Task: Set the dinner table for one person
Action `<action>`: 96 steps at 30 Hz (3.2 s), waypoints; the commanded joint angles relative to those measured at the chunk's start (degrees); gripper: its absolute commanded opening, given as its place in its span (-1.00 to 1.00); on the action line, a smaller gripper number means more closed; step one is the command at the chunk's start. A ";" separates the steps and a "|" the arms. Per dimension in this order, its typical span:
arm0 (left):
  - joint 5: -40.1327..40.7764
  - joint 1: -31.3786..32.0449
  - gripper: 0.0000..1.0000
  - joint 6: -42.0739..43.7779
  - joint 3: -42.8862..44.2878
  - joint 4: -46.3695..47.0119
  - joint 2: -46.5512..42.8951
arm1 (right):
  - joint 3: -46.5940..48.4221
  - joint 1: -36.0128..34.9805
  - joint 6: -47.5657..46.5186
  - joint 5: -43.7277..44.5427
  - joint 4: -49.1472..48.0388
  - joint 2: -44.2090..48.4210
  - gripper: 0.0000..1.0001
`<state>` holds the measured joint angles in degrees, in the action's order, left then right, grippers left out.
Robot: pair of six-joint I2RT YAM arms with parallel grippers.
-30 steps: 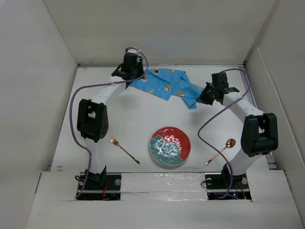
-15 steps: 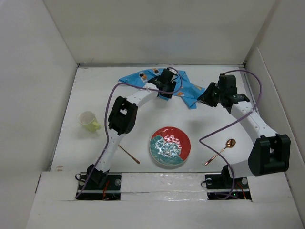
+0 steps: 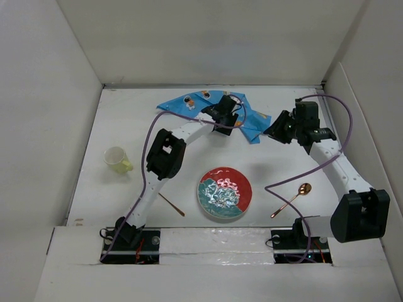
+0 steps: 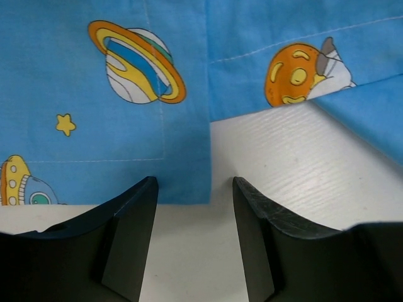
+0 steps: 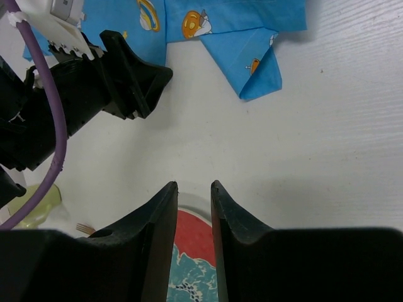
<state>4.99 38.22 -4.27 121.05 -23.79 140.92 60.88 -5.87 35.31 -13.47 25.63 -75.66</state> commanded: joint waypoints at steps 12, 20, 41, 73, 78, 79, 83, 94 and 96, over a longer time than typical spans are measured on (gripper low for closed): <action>4.49 -0.16 -0.31 0.49 -1.96 -3.10 1.45 | -0.94 1.03 -1.12 -1.55 0.12 3.24 -0.33; 8.63 -0.69 -1.00 0.32 -1.52 -2.93 -0.29 | -0.94 1.65 -1.82 -0.94 -0.67 1.57 -0.20; 12.41 -2.44 -1.00 -2.14 0.50 -4.69 -38.96 | 0.29 2.70 3.01 -2.87 -7.08 -6.61 0.37; 7.05 -12.11 -1.00 -2.85 -17.17 0.15 -51.89 | 9.08 -7.75 5.73 4.42 -7.52 -27.08 0.24; 6.96 -12.11 -1.00 -2.93 -17.17 0.15 -51.63 | 9.96 -9.59 4.51 2.75 -7.96 -29.11 0.16; 6.96 -12.11 -1.00 -2.93 -17.25 0.15 -51.63 | 9.52 -10.38 4.50 2.93 -8.40 -28.85 0.15; 6.96 -12.11 -1.00 -2.93 -17.17 0.15 -51.36 | 10.57 -10.92 3.72 5.12 -7.53 -29.72 0.08; 6.96 -12.11 -1.00 -3.11 -16.20 -0.64 -50.31 | 14.88 -10.92 0.81 13.12 -5.24 -32.45 -0.09; 6.87 -12.11 -1.00 -3.20 -16.03 -0.73 -50.13 | 15.76 -10.39 0.29 15.49 -4.80 -32.97 -0.09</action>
<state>12.16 26.50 -6.96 103.83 -26.39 91.96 73.76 -16.80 37.47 -2.44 20.51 -108.14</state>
